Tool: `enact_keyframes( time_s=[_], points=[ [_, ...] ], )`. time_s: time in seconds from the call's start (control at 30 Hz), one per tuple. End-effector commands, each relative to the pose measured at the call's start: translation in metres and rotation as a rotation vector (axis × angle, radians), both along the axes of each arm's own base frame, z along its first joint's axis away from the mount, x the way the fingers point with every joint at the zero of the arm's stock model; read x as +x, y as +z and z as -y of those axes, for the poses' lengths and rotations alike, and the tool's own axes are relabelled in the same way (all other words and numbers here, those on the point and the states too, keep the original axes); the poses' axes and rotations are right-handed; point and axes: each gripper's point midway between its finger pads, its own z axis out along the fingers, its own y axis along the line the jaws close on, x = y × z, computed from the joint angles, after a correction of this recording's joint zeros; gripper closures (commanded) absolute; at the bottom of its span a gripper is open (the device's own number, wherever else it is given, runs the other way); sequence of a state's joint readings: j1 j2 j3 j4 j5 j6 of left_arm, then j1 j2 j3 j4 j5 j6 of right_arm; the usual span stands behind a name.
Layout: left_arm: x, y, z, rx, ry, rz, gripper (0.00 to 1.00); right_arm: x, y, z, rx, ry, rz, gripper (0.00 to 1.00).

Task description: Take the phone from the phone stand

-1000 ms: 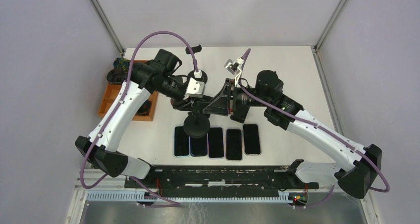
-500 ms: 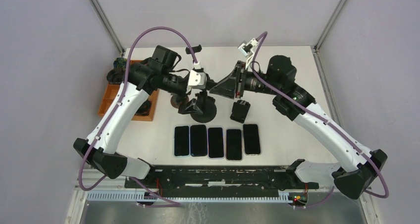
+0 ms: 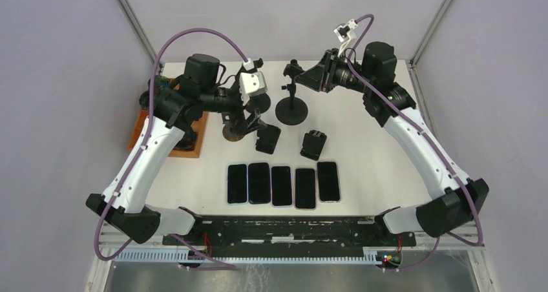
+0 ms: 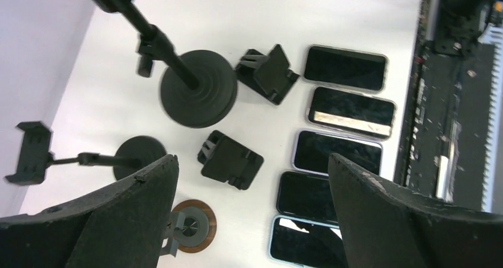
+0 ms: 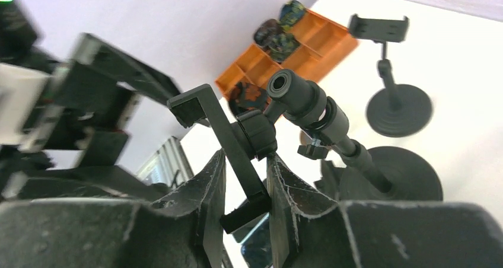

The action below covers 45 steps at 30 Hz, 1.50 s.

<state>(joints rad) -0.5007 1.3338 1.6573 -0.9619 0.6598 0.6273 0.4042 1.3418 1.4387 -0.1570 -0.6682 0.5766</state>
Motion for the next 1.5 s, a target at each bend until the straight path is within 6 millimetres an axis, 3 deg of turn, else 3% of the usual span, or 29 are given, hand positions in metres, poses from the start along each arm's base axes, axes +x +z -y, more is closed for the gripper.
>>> enact_keyframes(
  time_s=[0.0,0.27,0.57,0.83,1.03,1.17,1.23,1.3,1.4,1.47],
  points=[
    [0.021,0.021,-0.005,-0.057,0.165,0.030,0.00,0.031,0.034,0.000,0.010,-0.021,0.183,1.00],
    [0.030,-0.002,-0.024,0.039,0.276,-0.016,0.00,0.099,-0.006,0.001,-0.104,-0.106,0.217,1.00],
    [0.025,-0.008,-0.024,0.050,0.265,-0.038,0.00,0.147,-0.037,0.000,-0.114,-0.144,0.253,1.00],
    [0.019,-0.017,-0.027,0.061,0.262,-0.056,0.00,0.169,-0.065,0.004,-0.114,-0.190,0.259,1.00],
    [0.027,-0.018,-0.031,0.054,0.319,-0.043,0.00,0.163,-0.094,0.009,-0.125,-0.184,0.202,1.00],
    [0.028,-0.015,-0.030,0.036,0.321,-0.026,0.00,0.157,-0.109,0.015,-0.148,-0.182,0.172,0.95],
    [0.028,-0.013,-0.029,0.023,0.321,-0.025,0.00,0.155,-0.113,0.018,-0.159,-0.180,0.161,0.83],
    [0.029,-0.010,-0.027,0.008,0.322,-0.017,0.00,0.154,-0.116,0.023,-0.177,-0.189,0.149,0.49],
    [0.032,-0.006,-0.028,-0.014,0.350,-0.011,0.00,0.153,-0.114,0.035,-0.218,-0.228,0.145,0.08],
    [0.034,-0.004,-0.028,-0.022,0.374,-0.020,0.00,0.150,-0.106,0.044,-0.243,-0.263,0.157,0.02]
  ],
)
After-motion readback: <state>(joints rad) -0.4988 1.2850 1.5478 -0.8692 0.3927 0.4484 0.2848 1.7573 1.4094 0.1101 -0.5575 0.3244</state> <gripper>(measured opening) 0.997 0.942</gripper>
